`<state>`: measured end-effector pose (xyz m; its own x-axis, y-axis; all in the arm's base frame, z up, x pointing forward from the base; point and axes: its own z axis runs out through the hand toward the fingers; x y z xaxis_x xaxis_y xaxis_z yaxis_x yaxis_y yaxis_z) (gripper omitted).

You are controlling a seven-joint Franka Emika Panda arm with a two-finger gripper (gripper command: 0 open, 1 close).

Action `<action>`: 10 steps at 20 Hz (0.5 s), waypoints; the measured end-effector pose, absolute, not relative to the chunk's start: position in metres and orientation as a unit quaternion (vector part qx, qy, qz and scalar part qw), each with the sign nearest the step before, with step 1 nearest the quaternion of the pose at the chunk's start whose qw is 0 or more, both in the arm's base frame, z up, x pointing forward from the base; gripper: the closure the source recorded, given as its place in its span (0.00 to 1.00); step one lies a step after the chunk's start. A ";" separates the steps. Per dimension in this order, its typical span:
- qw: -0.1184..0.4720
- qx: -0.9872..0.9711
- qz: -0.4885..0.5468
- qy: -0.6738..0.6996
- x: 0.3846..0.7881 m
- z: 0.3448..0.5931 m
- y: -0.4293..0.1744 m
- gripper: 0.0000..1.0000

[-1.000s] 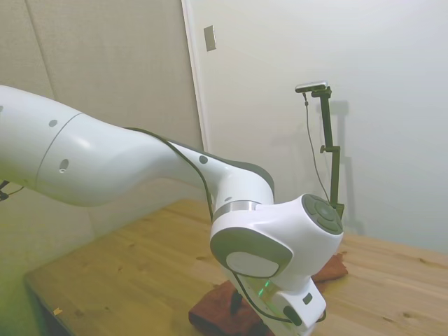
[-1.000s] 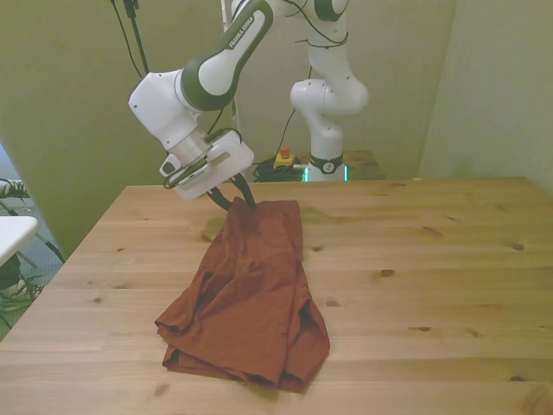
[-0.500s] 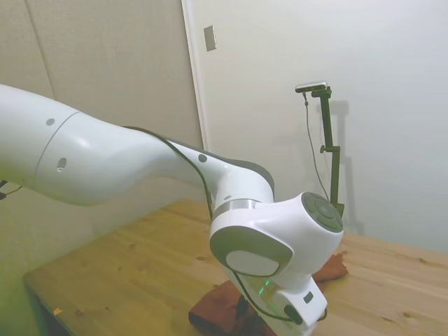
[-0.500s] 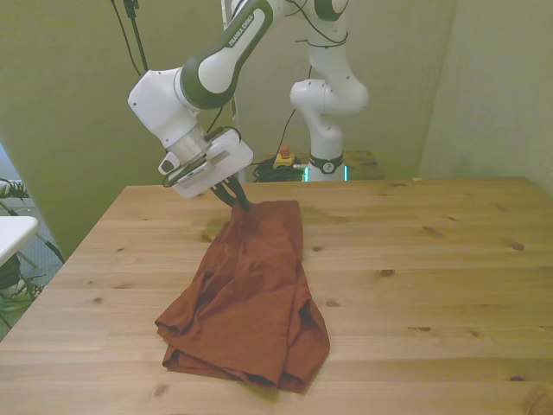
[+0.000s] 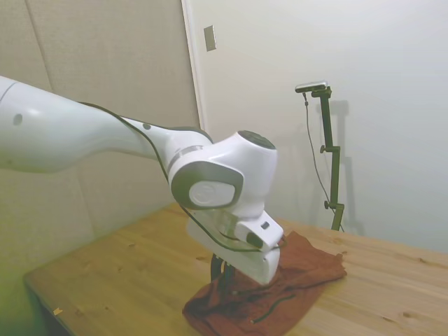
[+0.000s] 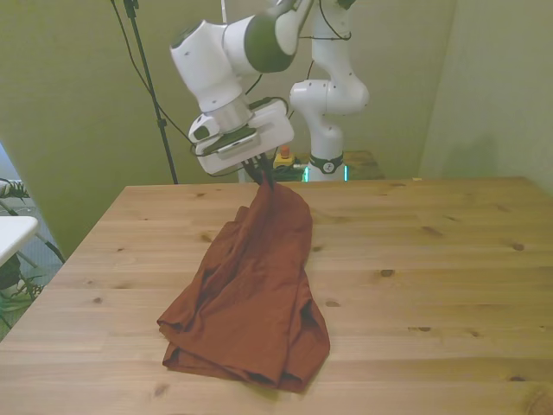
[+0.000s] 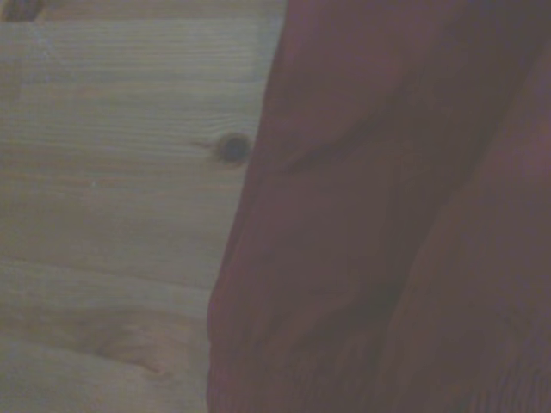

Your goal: Unfold the shorts

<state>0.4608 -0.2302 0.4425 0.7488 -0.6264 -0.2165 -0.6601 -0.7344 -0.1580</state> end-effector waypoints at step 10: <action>0.036 -0.963 0.055 0.261 0.492 0.454 -0.135 1.00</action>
<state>0.4921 -0.1352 0.4538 0.8580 -0.4983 -0.1248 -0.5063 -0.8614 -0.0413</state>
